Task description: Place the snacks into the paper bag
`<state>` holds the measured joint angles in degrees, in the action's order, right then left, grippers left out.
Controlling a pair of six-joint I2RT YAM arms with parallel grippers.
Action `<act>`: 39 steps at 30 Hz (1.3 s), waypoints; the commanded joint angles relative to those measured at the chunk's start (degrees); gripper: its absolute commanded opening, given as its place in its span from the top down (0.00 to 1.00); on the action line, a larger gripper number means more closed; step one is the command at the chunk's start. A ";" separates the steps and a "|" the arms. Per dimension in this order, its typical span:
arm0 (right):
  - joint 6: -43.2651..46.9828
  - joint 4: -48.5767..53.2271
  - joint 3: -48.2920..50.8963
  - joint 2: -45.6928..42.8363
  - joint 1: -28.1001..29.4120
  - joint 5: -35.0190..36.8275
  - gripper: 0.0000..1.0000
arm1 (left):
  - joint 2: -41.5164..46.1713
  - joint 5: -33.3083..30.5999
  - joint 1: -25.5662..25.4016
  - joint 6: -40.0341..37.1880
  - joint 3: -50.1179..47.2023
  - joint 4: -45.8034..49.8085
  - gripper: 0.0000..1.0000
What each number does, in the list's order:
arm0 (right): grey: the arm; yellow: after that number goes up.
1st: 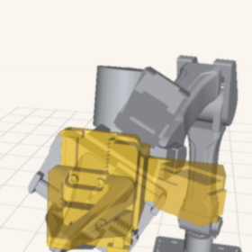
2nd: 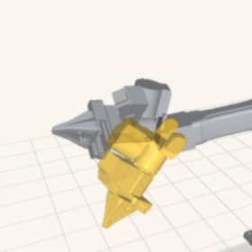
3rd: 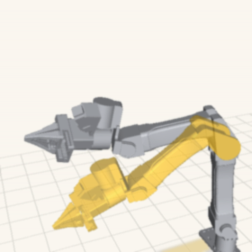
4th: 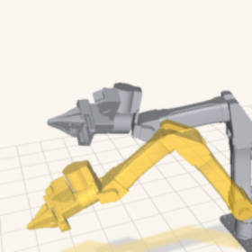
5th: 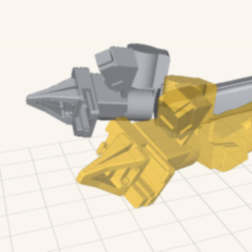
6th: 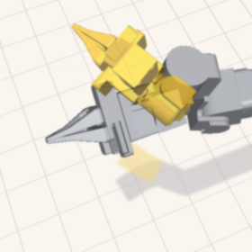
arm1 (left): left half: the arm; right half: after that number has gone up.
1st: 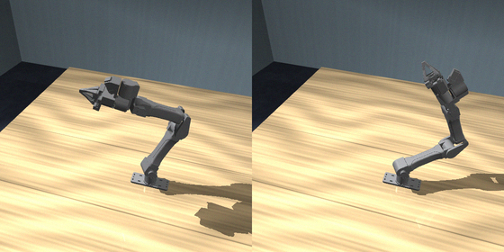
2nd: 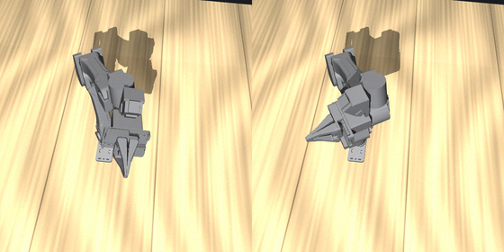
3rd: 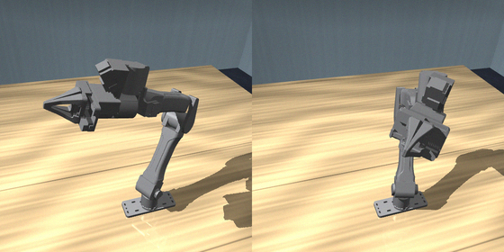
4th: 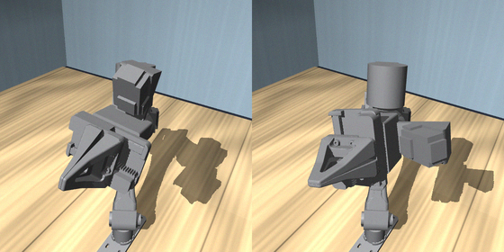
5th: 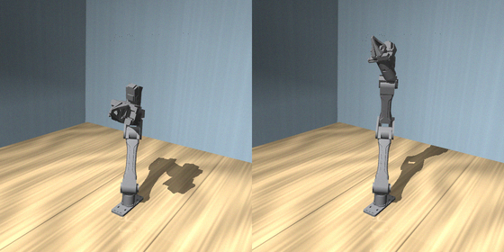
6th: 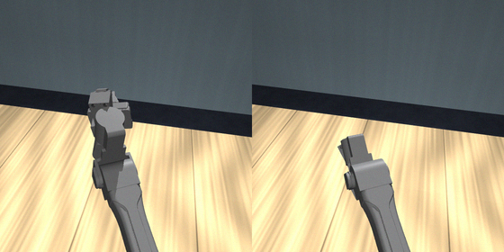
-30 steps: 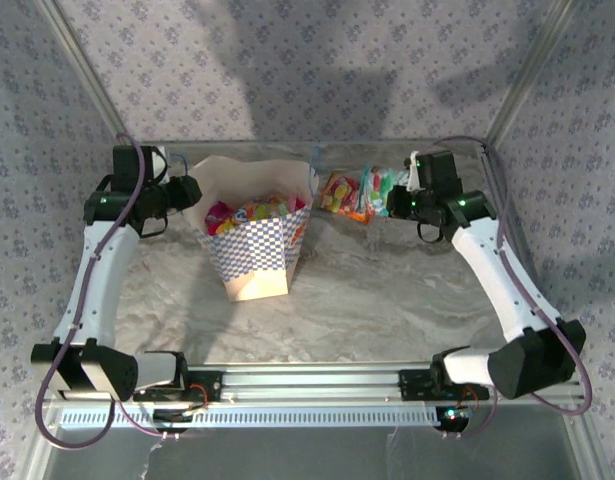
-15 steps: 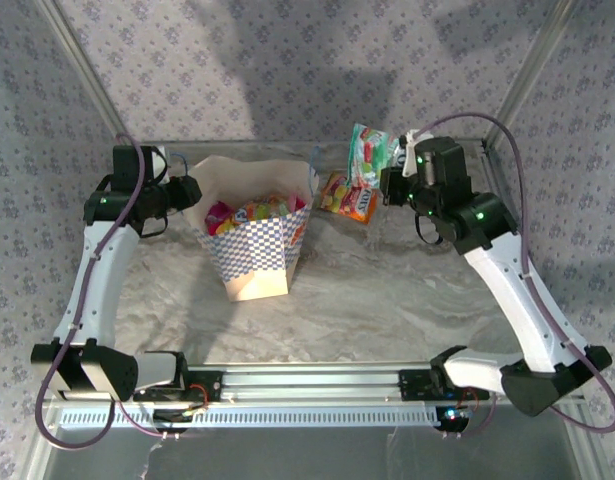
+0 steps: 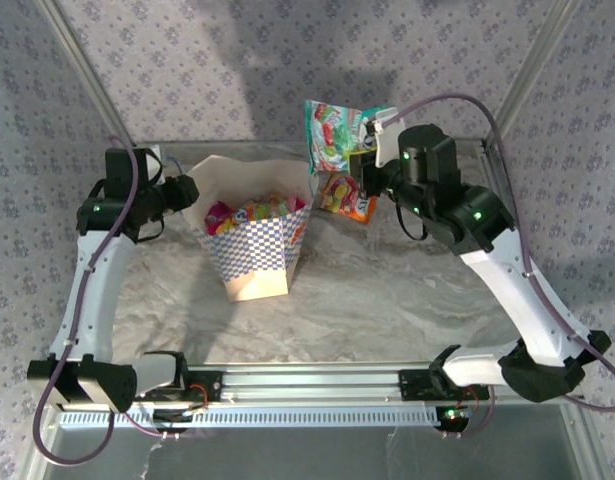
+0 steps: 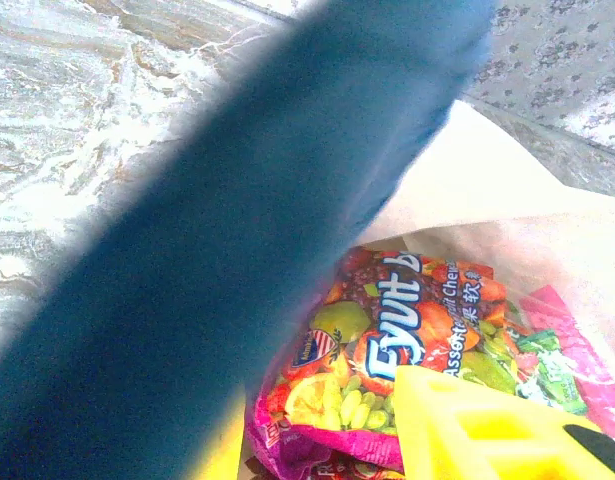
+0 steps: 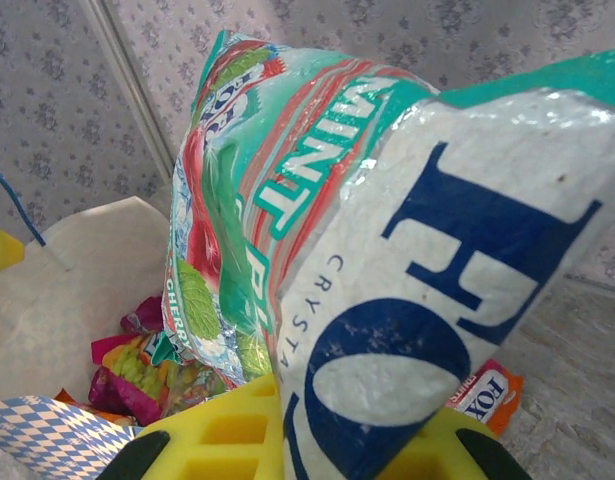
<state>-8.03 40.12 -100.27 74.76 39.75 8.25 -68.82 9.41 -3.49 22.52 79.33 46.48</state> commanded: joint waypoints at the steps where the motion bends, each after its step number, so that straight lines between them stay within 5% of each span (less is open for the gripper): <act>1: 1.77 -3.00 -2.77 1.11 0.93 0.59 0.87 | 1.63 1.25 0.33 -0.71 2.06 0.88 0.58; 17: 2.19 -3.71 -6.25 6.43 4.10 -2.06 0.87 | 4.40 6.76 5.01 -0.63 2.84 1.25 0.55; 26: 1.28 -4.79 -8.04 10.76 5.64 -5.30 0.87 | 3.39 15.50 9.24 -0.33 3.85 2.75 0.58; 39: 2.42 -3.54 -15.20 20.97 7.89 -7.56 0.87 | 5.03 14.49 12.96 -2.02 1.99 4.26 0.84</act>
<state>-6.70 38.61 -112.01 94.61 47.33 1.41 -65.34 22.92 8.67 21.26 81.06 49.78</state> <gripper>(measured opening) 0.134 0.163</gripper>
